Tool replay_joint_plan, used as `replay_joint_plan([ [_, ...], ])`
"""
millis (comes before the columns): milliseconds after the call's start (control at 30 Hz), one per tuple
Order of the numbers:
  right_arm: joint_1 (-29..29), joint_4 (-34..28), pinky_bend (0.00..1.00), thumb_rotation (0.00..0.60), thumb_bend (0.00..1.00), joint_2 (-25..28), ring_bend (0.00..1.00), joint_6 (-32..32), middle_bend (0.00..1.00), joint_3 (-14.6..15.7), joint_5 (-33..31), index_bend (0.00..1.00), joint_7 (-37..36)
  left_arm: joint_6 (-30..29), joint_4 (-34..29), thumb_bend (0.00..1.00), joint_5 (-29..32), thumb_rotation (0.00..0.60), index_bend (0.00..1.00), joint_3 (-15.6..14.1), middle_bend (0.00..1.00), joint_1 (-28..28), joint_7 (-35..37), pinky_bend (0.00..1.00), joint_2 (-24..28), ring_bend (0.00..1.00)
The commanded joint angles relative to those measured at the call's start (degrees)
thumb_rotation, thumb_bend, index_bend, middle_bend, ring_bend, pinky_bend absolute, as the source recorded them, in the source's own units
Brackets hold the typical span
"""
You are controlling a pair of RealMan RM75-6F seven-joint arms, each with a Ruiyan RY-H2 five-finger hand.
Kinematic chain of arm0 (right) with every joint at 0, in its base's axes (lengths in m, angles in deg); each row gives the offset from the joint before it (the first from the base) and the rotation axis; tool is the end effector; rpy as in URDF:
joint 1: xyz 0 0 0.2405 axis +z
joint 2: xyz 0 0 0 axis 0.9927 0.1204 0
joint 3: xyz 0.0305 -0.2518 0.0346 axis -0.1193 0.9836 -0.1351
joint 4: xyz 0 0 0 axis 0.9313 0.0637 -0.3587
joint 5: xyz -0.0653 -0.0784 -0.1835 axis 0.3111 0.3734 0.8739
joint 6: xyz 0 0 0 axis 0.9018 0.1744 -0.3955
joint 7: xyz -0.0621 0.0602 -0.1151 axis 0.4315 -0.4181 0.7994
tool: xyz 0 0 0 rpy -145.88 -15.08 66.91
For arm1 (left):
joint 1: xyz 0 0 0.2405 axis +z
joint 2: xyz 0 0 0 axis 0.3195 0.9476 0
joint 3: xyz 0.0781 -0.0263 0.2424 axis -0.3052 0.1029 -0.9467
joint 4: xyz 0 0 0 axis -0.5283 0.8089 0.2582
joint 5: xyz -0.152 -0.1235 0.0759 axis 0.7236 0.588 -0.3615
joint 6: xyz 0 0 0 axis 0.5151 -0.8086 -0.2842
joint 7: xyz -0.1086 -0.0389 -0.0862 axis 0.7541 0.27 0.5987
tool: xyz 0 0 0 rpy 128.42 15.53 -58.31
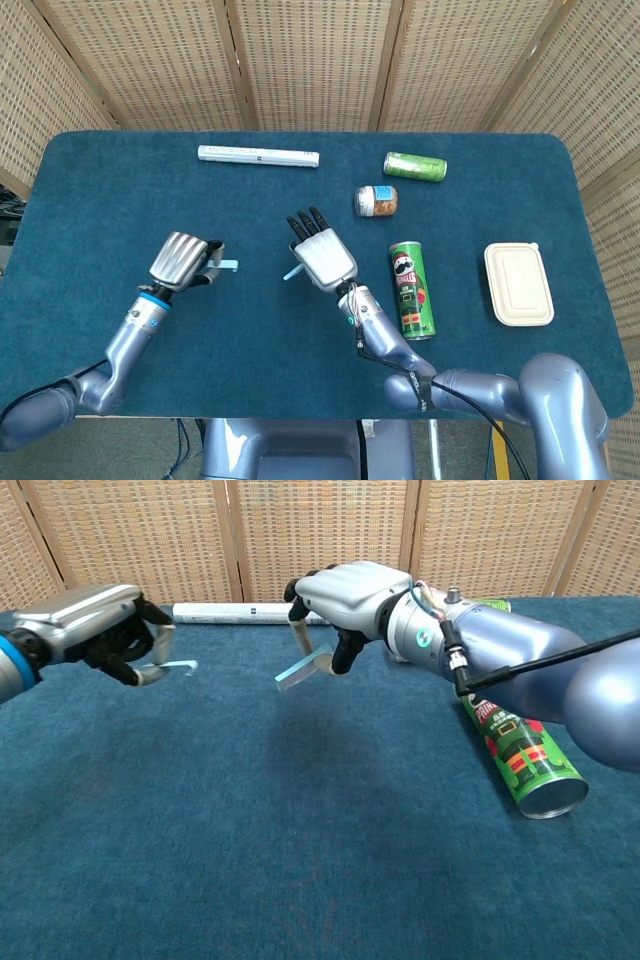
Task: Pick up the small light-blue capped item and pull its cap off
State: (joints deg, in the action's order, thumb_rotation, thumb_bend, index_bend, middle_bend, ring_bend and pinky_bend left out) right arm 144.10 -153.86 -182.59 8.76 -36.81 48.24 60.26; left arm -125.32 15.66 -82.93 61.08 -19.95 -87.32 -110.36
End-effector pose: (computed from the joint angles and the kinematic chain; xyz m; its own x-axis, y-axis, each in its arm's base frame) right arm -0.0219 -0.3817 -0.0553 0.5815 -0.0351 0.8128 -0.7021 -0.5264 0.4796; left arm -0.2036 0.3661 0.0139 0.4168 0.0540 0.9074 0.8435 -0.3951 -0.3639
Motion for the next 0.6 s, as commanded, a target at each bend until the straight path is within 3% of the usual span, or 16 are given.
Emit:
replay_joint_plan([
  [33, -0.2, 0.55, 0.0, 0.6, 0.67, 0.06, 0.0, -0.3, 0.1, 0.16, 0.11, 0.63, -0.45, -1.52, 1.88, 0.54, -0.29, 0.6, 0.8, -0.9, 0.9, 1.63, 1.84, 0.83, 1.59, 0.87],
  [167, -0.4, 3.55, 0.0, 0.6, 0.67, -1.2, 0.0, -1.53, 0.1, 0.65, -0.33, 0.63, -1.6, -4.91, 5.23, 0.5, -0.34, 0.6, 0.8, -1.53, 0.89, 4.98, 3.87, 0.83, 4.85, 0.87],
  [267, -0.46, 5.94, 0.0, 0.6, 0.67, -2.63, 0.0, -2.1, 0.1, 0.84, -0.61, 0.63, -2.25, -4.77, 5.16, 0.29, -0.01, 0.6, 0.68, -1.98, 0.79, 6.03, 3.04, 0.82, 6.52, 0.81],
  [300, -0.5, 6.72, 0.0, 0.6, 0.66, -3.09, 0.0, -2.16, 0.1, 0.84, -0.63, 0.62, -2.5, -4.42, 4.87, 0.16, 0.33, 0.6, 0.59, -2.17, 0.71, 6.41, 2.28, 0.79, 7.13, 0.73],
  [367, -0.64, 7.72, 0.0, 0.6, 0.47, -3.77, 0.0, -2.06, 0.08, 0.65, -0.79, 0.5, -2.93, -3.42, 3.4, 0.02, 1.16, 0.6, 0.45, -2.32, 0.5, 6.89, 1.04, 0.67, 8.33, 0.54],
  [433, -0.79, 7.37, 0.0, 0.6, 0.09, -3.66, 0.0, -2.84, 0.02, 0.41, -2.39, 0.2, -2.28, -2.26, 1.15, 0.0, 2.49, 0.6, 0.25, -2.22, 0.21, 7.39, -0.43, 0.43, 9.84, 0.28],
  [500, -0.97, 5.12, 0.0, 0.6, 0.0, -2.38, 0.0, -3.05, 0.0, -0.1, -3.81, 0.03, -1.33, -1.62, -1.92, 0.0, 4.38, 0.6, 0.12, -1.65, 0.05, 8.04, -2.59, 0.29, 11.65, 0.11],
  [600, -2.3, 1.44, 0.0, 0.6, 0.0, 0.06, 0.0, -0.11, 0.0, -0.17, -1.39, 0.0, -2.14, -2.63, -5.84, 0.0, 6.82, 0.6, 0.03, -0.37, 0.0, 9.33, -4.59, 0.18, 13.95, 0.01],
])
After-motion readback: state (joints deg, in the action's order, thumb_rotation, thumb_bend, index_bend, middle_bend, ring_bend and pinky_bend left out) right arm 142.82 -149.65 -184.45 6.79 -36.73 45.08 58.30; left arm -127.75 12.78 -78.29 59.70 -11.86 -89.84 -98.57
